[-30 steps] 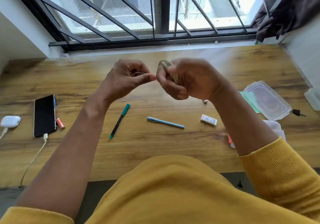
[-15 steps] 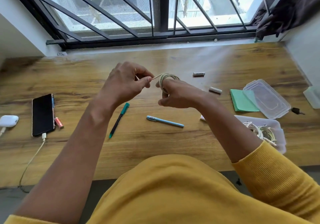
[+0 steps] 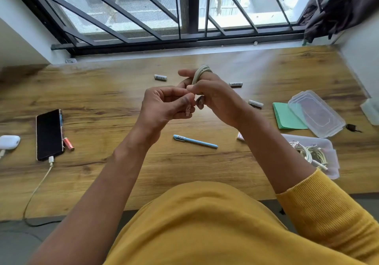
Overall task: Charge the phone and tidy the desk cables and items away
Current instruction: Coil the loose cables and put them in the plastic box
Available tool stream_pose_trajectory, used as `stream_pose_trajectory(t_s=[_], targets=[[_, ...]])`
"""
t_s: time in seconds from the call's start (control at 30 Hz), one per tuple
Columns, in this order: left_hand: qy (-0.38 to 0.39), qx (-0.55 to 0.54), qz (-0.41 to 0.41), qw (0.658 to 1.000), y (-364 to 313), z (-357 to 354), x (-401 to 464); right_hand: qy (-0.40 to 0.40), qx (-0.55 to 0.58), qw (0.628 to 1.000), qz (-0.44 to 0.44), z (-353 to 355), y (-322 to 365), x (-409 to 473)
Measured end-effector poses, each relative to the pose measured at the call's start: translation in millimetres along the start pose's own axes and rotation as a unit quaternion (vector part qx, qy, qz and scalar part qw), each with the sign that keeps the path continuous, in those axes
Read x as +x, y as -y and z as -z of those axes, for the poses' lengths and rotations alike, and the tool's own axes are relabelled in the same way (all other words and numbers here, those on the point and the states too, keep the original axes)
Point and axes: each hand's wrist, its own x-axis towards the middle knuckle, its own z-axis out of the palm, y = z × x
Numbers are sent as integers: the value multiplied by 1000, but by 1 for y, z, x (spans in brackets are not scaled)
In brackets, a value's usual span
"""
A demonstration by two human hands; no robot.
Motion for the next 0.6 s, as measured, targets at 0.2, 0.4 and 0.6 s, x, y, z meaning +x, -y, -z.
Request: stream_pose_trajectory(t_s=[0.2, 0.4, 0.6], targets=[[-107, 125, -78, 983, 10, -11, -4, -29, -65, 995, 65, 5, -12, -2], [-39, 181, -49, 981, 16, 11, 3, -10, -22, 997, 75, 2, -6, -5], [70, 39, -2, 997, -5, 48, 14, 71, 72, 995, -5, 6, -4, -7]])
